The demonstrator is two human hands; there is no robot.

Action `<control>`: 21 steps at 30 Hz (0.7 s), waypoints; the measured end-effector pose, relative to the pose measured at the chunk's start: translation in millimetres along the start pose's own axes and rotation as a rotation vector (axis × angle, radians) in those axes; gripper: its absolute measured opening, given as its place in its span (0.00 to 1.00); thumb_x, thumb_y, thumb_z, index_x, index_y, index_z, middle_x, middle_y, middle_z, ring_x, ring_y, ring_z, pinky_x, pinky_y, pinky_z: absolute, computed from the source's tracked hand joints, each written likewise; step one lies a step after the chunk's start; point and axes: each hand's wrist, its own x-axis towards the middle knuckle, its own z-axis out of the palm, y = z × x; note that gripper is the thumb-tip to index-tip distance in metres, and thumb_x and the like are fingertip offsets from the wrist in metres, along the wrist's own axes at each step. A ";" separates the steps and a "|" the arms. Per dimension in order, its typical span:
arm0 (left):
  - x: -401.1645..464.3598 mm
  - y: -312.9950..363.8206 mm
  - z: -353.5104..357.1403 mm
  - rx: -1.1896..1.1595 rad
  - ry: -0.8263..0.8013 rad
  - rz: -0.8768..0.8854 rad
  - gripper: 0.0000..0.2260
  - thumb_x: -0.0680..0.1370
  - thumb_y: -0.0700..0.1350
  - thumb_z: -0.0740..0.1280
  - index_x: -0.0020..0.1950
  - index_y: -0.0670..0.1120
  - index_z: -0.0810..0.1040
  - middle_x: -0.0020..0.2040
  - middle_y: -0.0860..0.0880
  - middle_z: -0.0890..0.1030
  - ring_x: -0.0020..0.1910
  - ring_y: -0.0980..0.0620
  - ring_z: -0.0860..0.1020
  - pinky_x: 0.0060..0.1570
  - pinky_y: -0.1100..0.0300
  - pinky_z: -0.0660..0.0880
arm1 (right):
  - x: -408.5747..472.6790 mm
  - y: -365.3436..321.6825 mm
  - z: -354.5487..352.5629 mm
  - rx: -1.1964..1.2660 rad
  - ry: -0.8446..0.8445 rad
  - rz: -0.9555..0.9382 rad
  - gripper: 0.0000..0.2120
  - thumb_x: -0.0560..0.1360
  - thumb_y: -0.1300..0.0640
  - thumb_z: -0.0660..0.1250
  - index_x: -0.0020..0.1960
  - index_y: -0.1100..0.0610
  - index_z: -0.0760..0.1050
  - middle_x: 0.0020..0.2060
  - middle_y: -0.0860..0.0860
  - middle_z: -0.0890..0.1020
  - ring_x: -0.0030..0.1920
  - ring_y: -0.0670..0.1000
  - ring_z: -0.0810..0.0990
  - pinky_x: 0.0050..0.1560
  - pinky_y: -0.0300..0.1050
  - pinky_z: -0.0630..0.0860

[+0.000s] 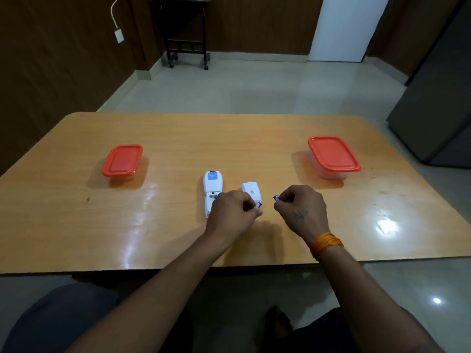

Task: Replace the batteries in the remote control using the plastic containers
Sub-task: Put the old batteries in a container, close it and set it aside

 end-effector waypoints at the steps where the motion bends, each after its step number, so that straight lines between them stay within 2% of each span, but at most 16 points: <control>1: 0.3 7.5 10.2 0.026 -0.018 0.000 0.07 0.72 0.51 0.80 0.45 0.48 0.89 0.41 0.52 0.87 0.42 0.55 0.83 0.41 0.62 0.73 | 0.0 7.3 -4.2 -0.007 0.002 0.025 0.03 0.71 0.55 0.75 0.43 0.54 0.86 0.41 0.50 0.86 0.42 0.52 0.81 0.39 0.42 0.69; 5: 6.2 31.3 40.1 0.164 -0.034 -0.002 0.11 0.72 0.55 0.78 0.43 0.47 0.88 0.40 0.51 0.87 0.42 0.51 0.82 0.41 0.58 0.77 | -0.2 28.1 -9.8 -0.040 -0.026 0.077 0.04 0.71 0.55 0.75 0.42 0.55 0.86 0.42 0.53 0.88 0.44 0.55 0.84 0.40 0.41 0.70; 8: 10.1 35.6 52.2 0.244 -0.004 -0.022 0.13 0.73 0.57 0.76 0.41 0.47 0.85 0.39 0.50 0.85 0.41 0.49 0.82 0.38 0.58 0.73 | 2.3 34.8 -7.9 -0.046 -0.053 0.091 0.05 0.71 0.55 0.75 0.42 0.57 0.86 0.42 0.54 0.88 0.45 0.56 0.84 0.41 0.41 0.70; 10: 11.0 34.8 57.0 0.282 0.008 -0.032 0.14 0.74 0.57 0.74 0.41 0.47 0.84 0.40 0.49 0.85 0.42 0.47 0.82 0.38 0.58 0.74 | 5.9 38.1 -6.7 -0.054 -0.061 0.093 0.06 0.70 0.55 0.75 0.42 0.58 0.86 0.41 0.55 0.87 0.45 0.58 0.84 0.41 0.42 0.71; 16: 12.3 34.1 62.3 0.320 -0.008 -0.007 0.14 0.75 0.57 0.72 0.40 0.47 0.83 0.39 0.49 0.84 0.42 0.47 0.82 0.43 0.53 0.80 | 12.5 42.2 -2.3 -0.123 -0.102 0.044 0.08 0.69 0.56 0.73 0.42 0.61 0.85 0.39 0.58 0.86 0.43 0.61 0.83 0.42 0.48 0.80; 21: 11.6 35.2 61.2 0.343 -0.034 -0.014 0.13 0.74 0.56 0.72 0.40 0.47 0.83 0.38 0.48 0.84 0.42 0.45 0.82 0.45 0.52 0.82 | 13.9 42.2 -0.7 -0.144 -0.104 0.039 0.08 0.72 0.56 0.72 0.45 0.61 0.84 0.42 0.58 0.85 0.45 0.62 0.83 0.42 0.46 0.78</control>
